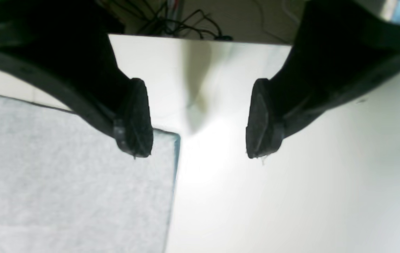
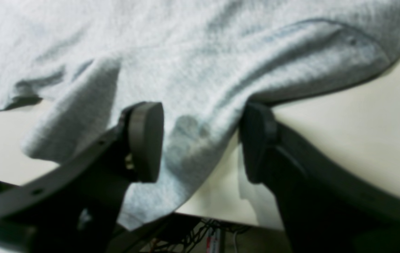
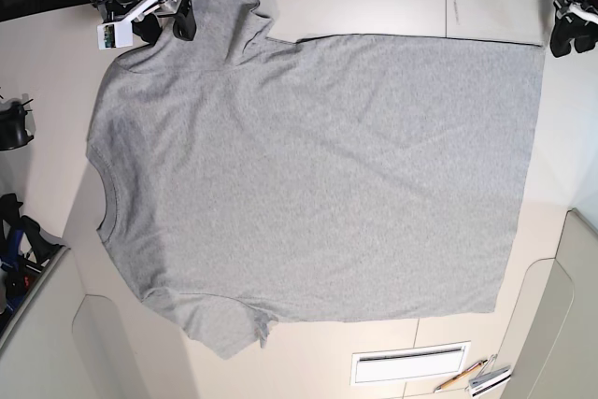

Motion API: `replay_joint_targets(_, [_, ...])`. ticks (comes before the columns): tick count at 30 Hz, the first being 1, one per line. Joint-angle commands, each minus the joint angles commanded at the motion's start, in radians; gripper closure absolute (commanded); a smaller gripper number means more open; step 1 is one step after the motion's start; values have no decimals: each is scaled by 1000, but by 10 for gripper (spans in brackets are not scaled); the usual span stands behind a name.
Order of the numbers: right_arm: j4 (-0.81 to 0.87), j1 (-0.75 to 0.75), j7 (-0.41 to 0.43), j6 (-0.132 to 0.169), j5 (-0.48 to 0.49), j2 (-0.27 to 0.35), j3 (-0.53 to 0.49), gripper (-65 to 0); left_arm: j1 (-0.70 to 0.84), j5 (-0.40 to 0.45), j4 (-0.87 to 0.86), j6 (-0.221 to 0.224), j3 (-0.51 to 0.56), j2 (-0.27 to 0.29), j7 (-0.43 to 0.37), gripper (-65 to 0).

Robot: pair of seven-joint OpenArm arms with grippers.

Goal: Fold the T-shirt properly
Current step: 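Lower both grippers onto the shirt's side edge and pinch the fabric, then lift the gripped side edge and pull it across the shirt body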

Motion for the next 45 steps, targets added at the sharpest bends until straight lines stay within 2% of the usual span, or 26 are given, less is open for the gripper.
replay_joint_targets(2, [0, 0, 0, 0, 0, 0, 0, -350, -14, 11, -5, 8, 32, 0, 0, -452])
replay_joint_targets(4, [0, 0, 0, 0, 0, 0, 0, -350, -37, 18, -24, 36, 53, 0, 0, -452])
replay_joint_targets(10, [0, -1, 0, 0, -1, 0, 0, -350, -85, 16, -111, 40, 63, 0, 6, -452])
replay_joint_targets(15, [0, 0, 0, 0, -1, 0, 0, -350, -84, -5, -122, 40, 101, 0, 55, -452])
replay_joint_targets(17, [0, 0, 0, 0, -1, 0, 0, -349, -84, -17, -122, 31, 121, 1, 56, -452])
replay_joint_targets(21, [0, 0, 5, -1, -29, -3, 0, -349, -84, -35, -122, -21, 148, 2, 77, -452])
replay_joint_targets(24, [0, 0, 12, 0, -34, -11, 0, -349, -83, -41, -122, -21, 152, 6, 102, -452])
replay_joint_targets(35, [0, 3, 31, 0, -23, -11, 0, -348, -79, -40, -122, -25, 153, 9, 117, -451])
replay_joint_targets(36, [0, 3, 31, 5, -23, -11, 0, -347, -79, -40, -122, -25, 153, 9, 117, -451])
replay_joint_targets(39, [0, 3, 35, 53, -23, -12, 0, -347, -79, -40, -122, -25, 153, 9, 117, -450])
replay_joint_targets(40, [0, 3, 36, 60, -23, -14, 0, -347, -79, -40, -122, -25, 153, 9, 117, -449])
replay_joint_targets(43, [0, 5, 39, 59, -13, -26, 0, -342, -79, -32, -122, -25, 153, 9, 116, -448])
replay_joint_targets(44, [0, 5, 41, 59, -6, -28, 0, -317, -79, -33, -122, -25, 153, 9, 116, -443])
replay_joint_targets(45, [0, 5, 41, 59, -3, -28, 0, -280, -79, -32, -122, -25, 153, 9, 117, -408])
